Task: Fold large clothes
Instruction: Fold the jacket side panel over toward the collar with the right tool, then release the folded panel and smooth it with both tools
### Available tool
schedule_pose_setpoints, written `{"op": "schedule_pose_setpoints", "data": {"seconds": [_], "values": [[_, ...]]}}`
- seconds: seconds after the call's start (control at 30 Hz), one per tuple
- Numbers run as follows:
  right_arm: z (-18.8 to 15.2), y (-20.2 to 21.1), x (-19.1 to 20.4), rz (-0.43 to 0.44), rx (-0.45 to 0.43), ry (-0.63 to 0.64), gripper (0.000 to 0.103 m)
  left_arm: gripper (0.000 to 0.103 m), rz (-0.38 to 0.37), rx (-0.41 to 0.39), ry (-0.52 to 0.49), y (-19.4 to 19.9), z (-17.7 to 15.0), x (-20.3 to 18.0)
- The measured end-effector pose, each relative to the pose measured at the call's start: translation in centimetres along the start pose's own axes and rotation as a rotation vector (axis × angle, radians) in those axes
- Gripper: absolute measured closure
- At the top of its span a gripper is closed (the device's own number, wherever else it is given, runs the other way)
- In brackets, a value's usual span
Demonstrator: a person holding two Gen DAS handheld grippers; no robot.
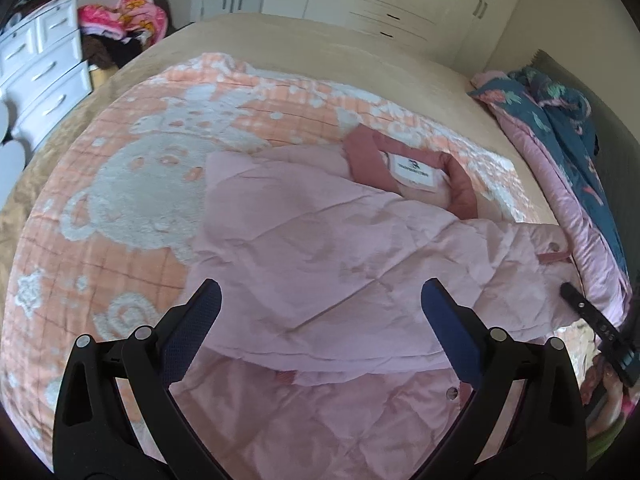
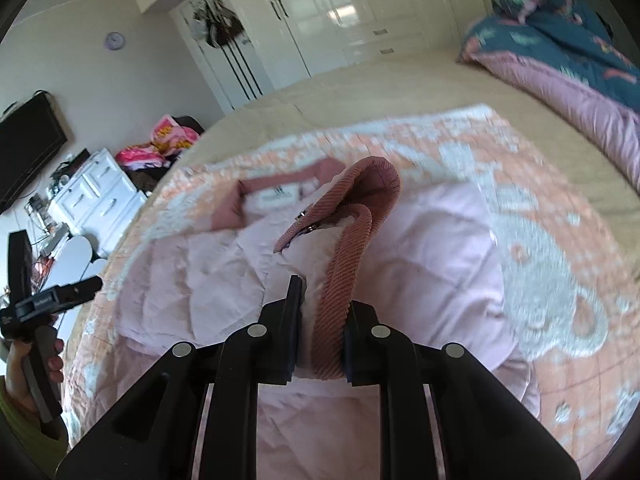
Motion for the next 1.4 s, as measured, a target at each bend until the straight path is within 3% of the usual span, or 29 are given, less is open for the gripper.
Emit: {"op": "schedule_pose_setpoints", "data": {"seconds": [0.17, 0.2, 0.3, 0.37, 0.5, 0.67, 0.9, 1.07, 1.2, 1.4], "values": [[-0.7, -0.7, -0.2, -0.019, 0.031, -0.001, 0.080, 0.009, -0.009, 0.038, -0.020, -1.9, -0.5, -1.0], [-0.8, -0.6, -0.2, -0.033, 0.035, 0.003, 0.073, 0.009, -0.012, 0.048, -0.022, -2.4, -0.7, -1.1], [-0.4, 0.2, 0.0, -0.060, 0.029, 0.027, 0.067, 0.009, -0.006, 0.076, -0.026, -3.7, -1.3, -1.2], [0.0, 1.0, 0.2, -0.095, -0.004, 0.053, 0.055, 0.009, 0.000, 0.092, -0.024, -4.4, -1.6, -1.1], [1.3, 2.5, 1.2, -0.121, -0.065, 0.107, 0.051, 0.009, 0.012, 0.130, -0.015, -5.9, -2.4, -0.4], [1.6, 2.2, 4.5, -0.109, -0.067, 0.225, 0.047, 0.009, 0.016, 0.149, -0.010, -7.6, -3.2, 0.6], [0.2, -1.6, 9.5, -0.101, 0.012, 0.359, 0.040, 0.008, 0.019, 0.140, -0.009, -8.7, -3.5, 1.2], [-1.5, -5.2, 10.8, -0.096, 0.095, 0.385, 0.040, 0.008, 0.007, 0.137, -0.020, -8.9, -3.6, 1.3], [-3.4, -8.3, 10.4, -0.132, 0.178, 0.389, 0.033, 0.008, 0.003, 0.129, -0.023, -9.1, -3.7, 1.4], [-4.7, -10.3, 10.0, -0.144, 0.167, 0.383, 0.027, 0.008, 0.018, 0.115, -0.043, -9.2, -3.9, 1.2]]}}
Point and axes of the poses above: each gripper's, at about its wrist camera, not at the fingertips, and y roughly against the way its jaws point, x to its left, z to its top, the point moved 6 cm from there along -y, roughly the way its jaws point, and after that the axes turned 6 degrees about -z, right-handed, at the moved point
